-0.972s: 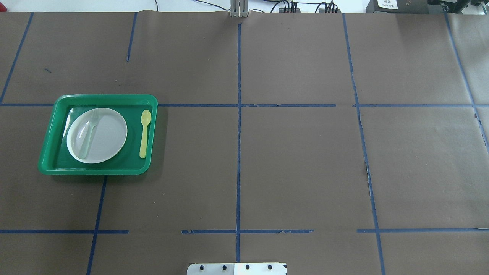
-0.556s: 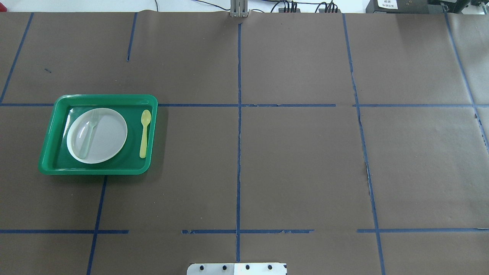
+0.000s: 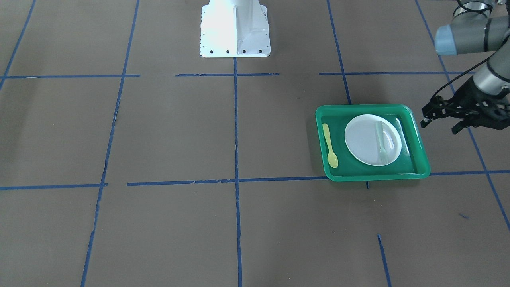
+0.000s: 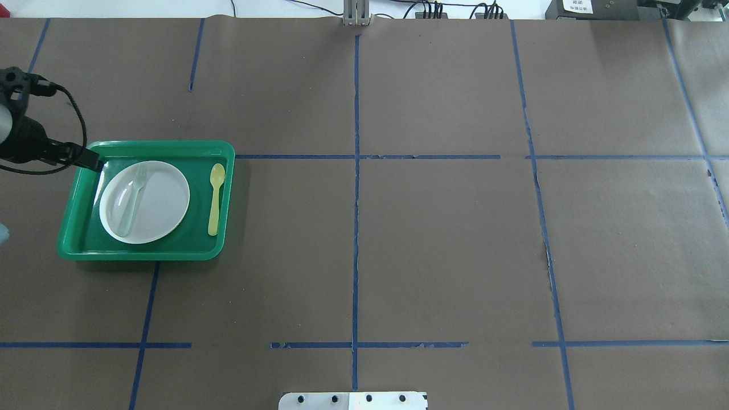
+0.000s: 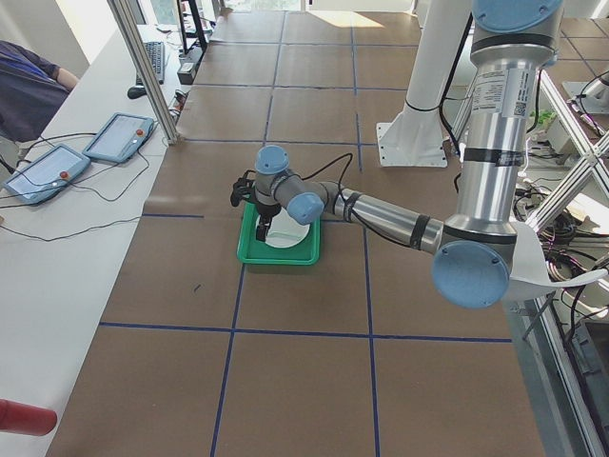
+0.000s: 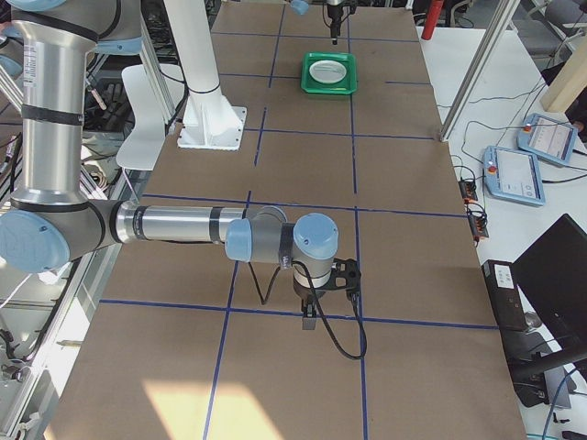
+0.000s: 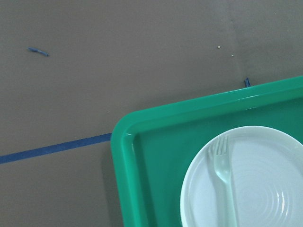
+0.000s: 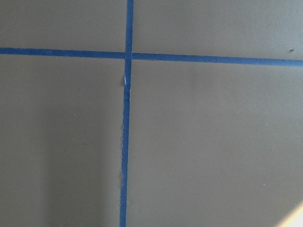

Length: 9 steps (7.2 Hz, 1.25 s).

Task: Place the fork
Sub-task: 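Move the left gripper over the pale green fork on the white plate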

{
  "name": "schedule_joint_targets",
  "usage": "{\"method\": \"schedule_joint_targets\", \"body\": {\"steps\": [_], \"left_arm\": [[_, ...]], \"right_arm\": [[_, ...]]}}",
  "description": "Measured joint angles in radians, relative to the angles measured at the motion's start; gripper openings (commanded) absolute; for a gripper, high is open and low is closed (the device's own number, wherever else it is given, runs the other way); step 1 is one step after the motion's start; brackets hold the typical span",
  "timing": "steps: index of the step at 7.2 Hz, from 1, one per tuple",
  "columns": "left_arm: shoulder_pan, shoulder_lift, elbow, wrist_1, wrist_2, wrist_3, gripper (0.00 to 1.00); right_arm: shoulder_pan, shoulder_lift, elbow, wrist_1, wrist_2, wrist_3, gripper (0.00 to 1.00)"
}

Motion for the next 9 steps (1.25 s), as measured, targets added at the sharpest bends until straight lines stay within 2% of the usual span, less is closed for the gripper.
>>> {"method": "schedule_joint_targets", "body": {"steps": [1,4,9], "left_arm": [[0.047,-0.017,0.006,-0.001,0.023,-0.054,0.87],[0.11,-0.028,0.039,-0.005,0.048,-0.099,0.74],[0.154,-0.029,0.099,-0.006,0.037,-0.102,0.74]], "right_arm": [[0.0,0.0,0.0,0.0,0.0,0.0,1.0],[0.0,0.0,0.0,0.0,0.0,0.0,1.0],[0.0,0.0,0.0,0.0,0.0,0.0,1.0]]}}
